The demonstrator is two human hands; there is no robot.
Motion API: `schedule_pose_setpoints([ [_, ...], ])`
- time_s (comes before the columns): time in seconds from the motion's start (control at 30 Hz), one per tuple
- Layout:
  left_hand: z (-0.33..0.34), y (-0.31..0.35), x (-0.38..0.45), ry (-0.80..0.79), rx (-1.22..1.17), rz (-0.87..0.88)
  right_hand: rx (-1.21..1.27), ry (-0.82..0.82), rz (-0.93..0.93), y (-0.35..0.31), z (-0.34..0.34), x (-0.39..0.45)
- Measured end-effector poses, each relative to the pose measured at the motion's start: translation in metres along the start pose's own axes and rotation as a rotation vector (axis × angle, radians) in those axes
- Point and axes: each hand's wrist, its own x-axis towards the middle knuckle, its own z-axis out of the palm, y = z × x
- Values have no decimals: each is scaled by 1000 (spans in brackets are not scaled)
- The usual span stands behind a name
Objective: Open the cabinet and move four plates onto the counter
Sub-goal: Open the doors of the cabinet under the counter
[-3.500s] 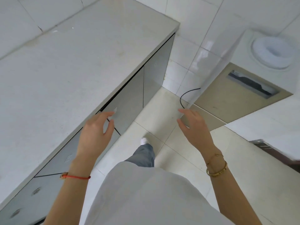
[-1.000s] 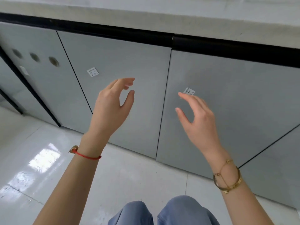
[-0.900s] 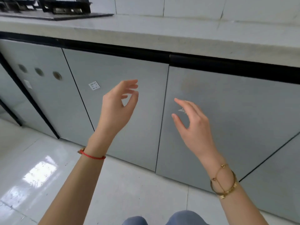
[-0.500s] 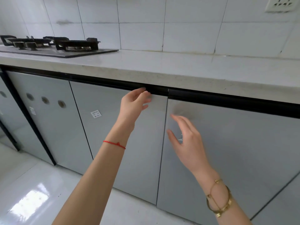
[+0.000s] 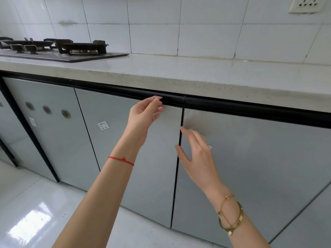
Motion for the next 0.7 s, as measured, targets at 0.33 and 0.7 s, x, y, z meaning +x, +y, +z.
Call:
schedule_pose_setpoints([
  [0.33,-30,13,-44,-43,57,76,157,11,21,-20,15,-21],
  [0.7,-46,14,-100,95,861,672,141,-71,-101,-56,12,-59],
])
